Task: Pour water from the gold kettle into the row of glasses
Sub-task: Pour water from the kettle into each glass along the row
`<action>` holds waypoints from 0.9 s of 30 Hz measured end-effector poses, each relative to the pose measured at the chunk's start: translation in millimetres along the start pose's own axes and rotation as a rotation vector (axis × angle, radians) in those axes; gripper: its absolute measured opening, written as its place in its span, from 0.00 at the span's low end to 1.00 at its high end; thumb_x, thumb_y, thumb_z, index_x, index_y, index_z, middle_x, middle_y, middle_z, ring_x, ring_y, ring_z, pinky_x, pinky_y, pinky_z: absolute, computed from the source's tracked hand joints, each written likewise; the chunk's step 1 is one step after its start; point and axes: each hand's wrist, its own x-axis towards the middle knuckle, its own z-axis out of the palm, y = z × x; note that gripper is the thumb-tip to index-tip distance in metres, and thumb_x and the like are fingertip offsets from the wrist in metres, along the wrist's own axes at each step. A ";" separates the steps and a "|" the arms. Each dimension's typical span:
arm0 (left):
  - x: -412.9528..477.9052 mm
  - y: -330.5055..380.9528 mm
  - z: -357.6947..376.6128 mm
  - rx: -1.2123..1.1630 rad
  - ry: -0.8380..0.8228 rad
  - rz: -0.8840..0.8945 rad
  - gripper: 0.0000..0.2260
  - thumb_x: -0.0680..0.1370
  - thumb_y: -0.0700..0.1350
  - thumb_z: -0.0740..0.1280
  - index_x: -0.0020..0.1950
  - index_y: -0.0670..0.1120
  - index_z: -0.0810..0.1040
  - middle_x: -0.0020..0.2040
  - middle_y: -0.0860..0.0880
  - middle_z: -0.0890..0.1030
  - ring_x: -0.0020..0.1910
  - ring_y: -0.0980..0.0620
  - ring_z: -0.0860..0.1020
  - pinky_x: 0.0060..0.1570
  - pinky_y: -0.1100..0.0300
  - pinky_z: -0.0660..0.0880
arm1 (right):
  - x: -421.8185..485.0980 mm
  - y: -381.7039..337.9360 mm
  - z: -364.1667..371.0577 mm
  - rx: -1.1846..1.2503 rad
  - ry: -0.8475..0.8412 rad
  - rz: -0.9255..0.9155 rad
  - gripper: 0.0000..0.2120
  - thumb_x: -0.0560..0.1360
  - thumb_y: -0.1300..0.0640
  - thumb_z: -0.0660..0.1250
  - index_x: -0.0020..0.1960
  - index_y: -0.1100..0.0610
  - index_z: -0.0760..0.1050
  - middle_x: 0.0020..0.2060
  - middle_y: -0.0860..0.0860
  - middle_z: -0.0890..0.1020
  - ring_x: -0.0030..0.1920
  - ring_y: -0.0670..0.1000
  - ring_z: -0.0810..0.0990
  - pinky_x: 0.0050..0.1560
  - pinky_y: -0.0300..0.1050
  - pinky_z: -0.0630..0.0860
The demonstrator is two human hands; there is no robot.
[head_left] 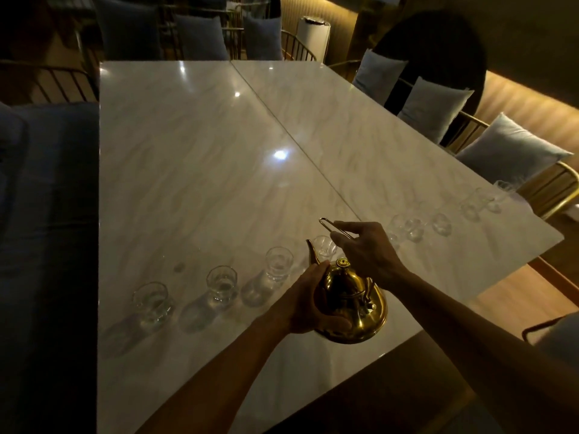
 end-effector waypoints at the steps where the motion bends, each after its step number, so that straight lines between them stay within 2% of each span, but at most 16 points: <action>1: 3.0 2.1 1.0 0.005 -0.007 -0.004 0.50 0.65 0.63 0.80 0.80 0.53 0.59 0.74 0.52 0.70 0.73 0.51 0.71 0.70 0.47 0.75 | -0.2 0.5 -4.4 -0.003 0.013 -0.004 0.18 0.76 0.55 0.67 0.65 0.57 0.75 0.64 0.57 0.78 0.47 0.49 0.83 0.47 0.48 0.82; 2: 6.5 3.3 2.5 0.004 -0.015 -0.005 0.51 0.65 0.63 0.80 0.80 0.53 0.57 0.75 0.52 0.69 0.74 0.51 0.70 0.71 0.47 0.75 | -0.1 1.3 -8.2 -0.009 0.019 -0.003 0.18 0.76 0.55 0.67 0.65 0.58 0.75 0.65 0.57 0.77 0.54 0.54 0.82 0.53 0.54 0.80; 3: 10.0 5.3 4.1 0.003 -0.028 -0.007 0.50 0.65 0.63 0.80 0.80 0.54 0.57 0.76 0.52 0.69 0.74 0.51 0.70 0.71 0.47 0.75 | 0.3 2.7 -11.8 -0.011 0.021 -0.001 0.18 0.76 0.55 0.67 0.65 0.58 0.75 0.65 0.57 0.77 0.53 0.55 0.81 0.53 0.54 0.80; 5: 18.5 9.3 8.4 -0.003 -0.051 -0.005 0.47 0.66 0.61 0.81 0.78 0.56 0.60 0.75 0.52 0.71 0.73 0.52 0.71 0.70 0.47 0.75 | 3.6 8.0 -18.7 -0.009 0.031 -0.001 0.18 0.76 0.55 0.67 0.65 0.58 0.75 0.65 0.58 0.77 0.40 0.48 0.80 0.41 0.45 0.79; 6: 22.6 11.1 11.1 -0.006 -0.054 -0.001 0.46 0.66 0.60 0.81 0.77 0.56 0.61 0.74 0.52 0.71 0.73 0.53 0.71 0.70 0.47 0.75 | 6.0 11.2 -21.8 -0.012 0.036 0.001 0.19 0.76 0.55 0.67 0.66 0.58 0.75 0.65 0.58 0.77 0.36 0.46 0.79 0.37 0.42 0.76; 9: 33.5 16.3 21.6 -0.035 -0.060 0.003 0.45 0.67 0.58 0.81 0.77 0.55 0.62 0.73 0.52 0.72 0.72 0.53 0.72 0.70 0.48 0.75 | 13.8 20.2 -32.2 -0.036 0.029 0.016 0.19 0.76 0.56 0.66 0.66 0.58 0.75 0.66 0.58 0.76 0.42 0.51 0.82 0.42 0.46 0.80; 11: 41.8 17.0 30.0 -0.054 -0.041 -0.008 0.45 0.66 0.59 0.82 0.77 0.54 0.63 0.72 0.53 0.73 0.71 0.53 0.73 0.69 0.47 0.76 | 21.3 27.3 -36.8 -0.045 0.005 0.026 0.19 0.77 0.56 0.66 0.66 0.59 0.74 0.63 0.58 0.78 0.32 0.46 0.79 0.32 0.40 0.77; 13: 49.8 16.1 38.1 -0.076 -0.017 -0.023 0.47 0.64 0.62 0.82 0.77 0.54 0.63 0.71 0.54 0.74 0.70 0.53 0.74 0.67 0.46 0.78 | 29.5 34.2 -39.9 -0.044 -0.025 0.046 0.19 0.77 0.56 0.66 0.67 0.59 0.74 0.58 0.59 0.81 0.22 0.40 0.74 0.24 0.33 0.69; 15: 56.5 16.9 45.1 -0.088 0.009 -0.027 0.45 0.64 0.61 0.82 0.76 0.54 0.65 0.70 0.54 0.75 0.69 0.53 0.75 0.67 0.46 0.78 | 37.7 40.3 -43.2 -0.042 -0.059 0.053 0.20 0.77 0.56 0.66 0.67 0.59 0.74 0.57 0.59 0.81 0.19 0.39 0.72 0.21 0.30 0.66; 18: 66.0 18.4 55.6 -0.107 0.046 -0.008 0.39 0.67 0.53 0.83 0.72 0.53 0.67 0.68 0.52 0.77 0.67 0.54 0.76 0.66 0.48 0.78 | 50.6 48.2 -46.6 -0.070 -0.116 0.036 0.19 0.77 0.56 0.66 0.67 0.58 0.74 0.61 0.58 0.79 0.22 0.41 0.72 0.21 0.30 0.66; 23: 79.3 22.2 67.9 -0.161 0.112 -0.039 0.37 0.68 0.49 0.82 0.73 0.53 0.68 0.67 0.52 0.79 0.67 0.53 0.78 0.65 0.46 0.79 | 71.6 54.9 -50.2 -0.126 -0.211 -0.002 0.17 0.77 0.57 0.66 0.65 0.58 0.75 0.60 0.58 0.81 0.23 0.41 0.73 0.22 0.30 0.66; 25: 83.7 22.3 71.9 -0.190 0.121 -0.046 0.37 0.69 0.45 0.82 0.73 0.51 0.68 0.67 0.51 0.79 0.67 0.53 0.78 0.66 0.49 0.79 | 78.5 57.7 -51.0 -0.133 -0.237 -0.024 0.17 0.77 0.57 0.66 0.65 0.59 0.76 0.60 0.58 0.81 0.26 0.41 0.73 0.26 0.32 0.68; 27: 87.1 23.4 75.4 -0.217 0.136 -0.058 0.36 0.70 0.43 0.82 0.73 0.49 0.68 0.67 0.50 0.79 0.66 0.55 0.78 0.65 0.56 0.79 | 84.6 60.4 -51.5 -0.134 -0.268 -0.035 0.17 0.77 0.57 0.66 0.65 0.59 0.76 0.60 0.58 0.81 0.29 0.41 0.72 0.29 0.33 0.67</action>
